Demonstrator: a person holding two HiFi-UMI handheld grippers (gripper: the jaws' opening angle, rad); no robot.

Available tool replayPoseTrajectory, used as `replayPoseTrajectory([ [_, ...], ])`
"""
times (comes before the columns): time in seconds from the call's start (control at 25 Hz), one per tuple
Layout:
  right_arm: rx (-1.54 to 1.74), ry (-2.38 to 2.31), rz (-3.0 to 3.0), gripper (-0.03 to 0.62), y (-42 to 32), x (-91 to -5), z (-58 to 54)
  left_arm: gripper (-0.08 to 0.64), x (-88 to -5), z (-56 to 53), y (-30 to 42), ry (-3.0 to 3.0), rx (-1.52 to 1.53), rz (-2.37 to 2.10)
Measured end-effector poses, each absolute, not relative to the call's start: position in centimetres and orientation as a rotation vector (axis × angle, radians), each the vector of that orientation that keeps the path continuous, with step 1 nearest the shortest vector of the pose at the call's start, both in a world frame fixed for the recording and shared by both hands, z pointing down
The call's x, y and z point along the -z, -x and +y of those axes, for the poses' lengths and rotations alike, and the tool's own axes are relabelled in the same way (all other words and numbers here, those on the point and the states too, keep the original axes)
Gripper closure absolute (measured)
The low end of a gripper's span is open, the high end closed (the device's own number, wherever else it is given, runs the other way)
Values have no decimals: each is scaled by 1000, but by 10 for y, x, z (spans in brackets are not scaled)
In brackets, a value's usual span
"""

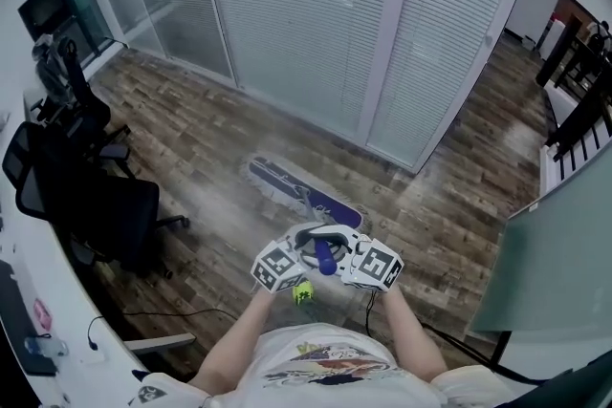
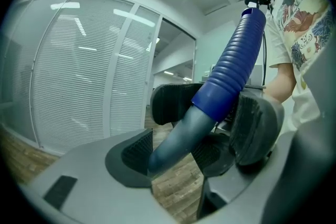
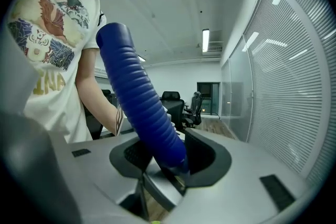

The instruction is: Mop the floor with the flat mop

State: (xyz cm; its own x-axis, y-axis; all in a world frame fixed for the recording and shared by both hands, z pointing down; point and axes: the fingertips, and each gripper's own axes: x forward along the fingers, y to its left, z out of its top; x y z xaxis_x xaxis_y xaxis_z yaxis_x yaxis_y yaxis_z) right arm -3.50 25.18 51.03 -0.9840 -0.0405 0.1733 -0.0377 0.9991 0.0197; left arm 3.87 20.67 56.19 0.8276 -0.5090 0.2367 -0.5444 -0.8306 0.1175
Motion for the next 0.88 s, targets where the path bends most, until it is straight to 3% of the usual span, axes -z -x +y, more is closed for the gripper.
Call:
replayPoseTrajectory([
  [0.48, 6, -5, -2979, 423, -32, -517, 407, 362, -572, 359, -105, -2827, -309, -851],
  [0.88, 15, 1, -2968, 420, -45, -530, 445, 360, -583, 396, -117, -2839, -304, -862],
])
